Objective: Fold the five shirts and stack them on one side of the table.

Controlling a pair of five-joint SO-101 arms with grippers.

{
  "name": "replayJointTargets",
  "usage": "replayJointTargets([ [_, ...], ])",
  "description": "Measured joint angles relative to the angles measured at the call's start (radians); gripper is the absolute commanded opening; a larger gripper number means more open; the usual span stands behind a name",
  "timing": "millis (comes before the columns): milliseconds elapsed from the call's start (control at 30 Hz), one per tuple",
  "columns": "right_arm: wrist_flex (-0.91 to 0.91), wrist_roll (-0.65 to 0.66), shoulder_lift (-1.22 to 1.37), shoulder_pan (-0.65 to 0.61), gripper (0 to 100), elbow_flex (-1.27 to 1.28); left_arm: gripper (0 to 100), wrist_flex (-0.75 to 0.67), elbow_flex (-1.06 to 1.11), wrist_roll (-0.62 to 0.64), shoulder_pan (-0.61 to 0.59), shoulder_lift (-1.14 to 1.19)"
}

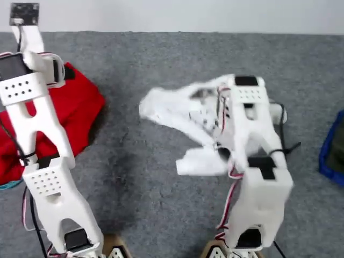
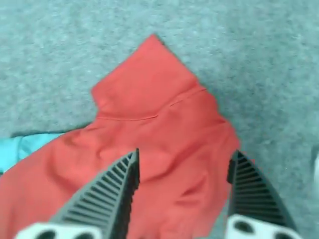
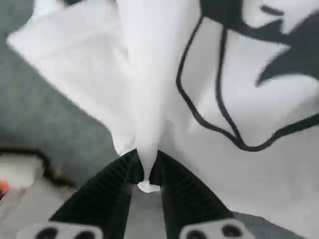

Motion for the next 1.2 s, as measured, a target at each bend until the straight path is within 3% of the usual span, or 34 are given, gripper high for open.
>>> replayJointTargets([
  [267,0.000,0.152,-0.364,0.152,1.8,0.526,27,0.000,0.003,0.000,0.048,0.000],
  [367,0.000,0.149,-0.500,0.164,13.2,0.577,28,0.000,0.025,0.000,0.075,0.000],
  [467,0.000,0.058,-0.634,0.164,29.0,0.562,28,0.000,0.103,0.000,0.138,0.000],
  [567,0.000,-0.034,-0.741,0.164,35.8,0.488,28,0.000,0.190,0.000,0.238,0.000],
  [800,-0.002,-0.152,-0.809,0.175,34.2,0.292,28,0.000,0.275,0.000,0.537,0.000],
  [1000,-0.114,-0.288,-0.809,0.362,34.1,0.269,28,0.000,0.276,0.000,0.825,0.014],
  [1200,-0.158,-0.215,-0.809,0.516,34.1,0.339,28,-0.049,0.276,0.000,0.987,0.080],
])
